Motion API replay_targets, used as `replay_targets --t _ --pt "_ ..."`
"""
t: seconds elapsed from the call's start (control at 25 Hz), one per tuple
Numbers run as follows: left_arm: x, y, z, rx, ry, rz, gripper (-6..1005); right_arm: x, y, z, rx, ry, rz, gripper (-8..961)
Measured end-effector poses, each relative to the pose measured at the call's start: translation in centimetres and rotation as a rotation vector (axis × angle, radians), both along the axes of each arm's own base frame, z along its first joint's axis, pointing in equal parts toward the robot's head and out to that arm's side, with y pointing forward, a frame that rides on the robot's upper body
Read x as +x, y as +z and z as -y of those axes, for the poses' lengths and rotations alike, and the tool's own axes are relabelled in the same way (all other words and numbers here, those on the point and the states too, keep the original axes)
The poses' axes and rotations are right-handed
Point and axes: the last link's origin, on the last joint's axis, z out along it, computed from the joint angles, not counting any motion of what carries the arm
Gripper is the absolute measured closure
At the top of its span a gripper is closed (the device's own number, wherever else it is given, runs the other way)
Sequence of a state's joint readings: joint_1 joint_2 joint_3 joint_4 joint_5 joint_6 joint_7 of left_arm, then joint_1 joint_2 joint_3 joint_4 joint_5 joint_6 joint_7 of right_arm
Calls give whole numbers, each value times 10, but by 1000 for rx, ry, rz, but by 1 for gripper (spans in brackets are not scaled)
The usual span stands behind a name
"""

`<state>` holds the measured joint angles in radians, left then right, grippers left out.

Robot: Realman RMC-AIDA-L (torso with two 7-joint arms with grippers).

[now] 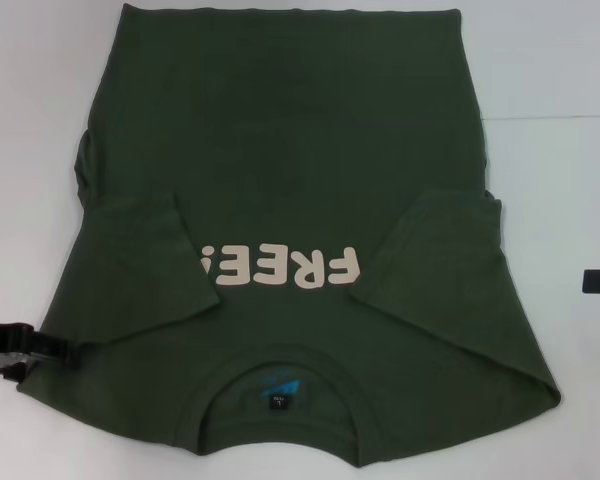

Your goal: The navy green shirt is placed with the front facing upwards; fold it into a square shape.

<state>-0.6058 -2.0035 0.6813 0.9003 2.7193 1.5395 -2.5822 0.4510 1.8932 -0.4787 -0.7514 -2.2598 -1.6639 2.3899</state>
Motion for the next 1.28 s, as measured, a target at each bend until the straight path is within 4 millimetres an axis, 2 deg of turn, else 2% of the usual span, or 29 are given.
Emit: replay_targets --t 0.8,1.16,1.28 --pt "11 -13 -7 -39 -23 31 238 -2 1 -3 -1 6 0 38" --pt "15 -12 -9 -46 -80 3 283 -2 3 -3 2 4 0 38" --pt "15 -14 -10 -52 -98 -10 352 -2 4 -3 3 5 1 38"
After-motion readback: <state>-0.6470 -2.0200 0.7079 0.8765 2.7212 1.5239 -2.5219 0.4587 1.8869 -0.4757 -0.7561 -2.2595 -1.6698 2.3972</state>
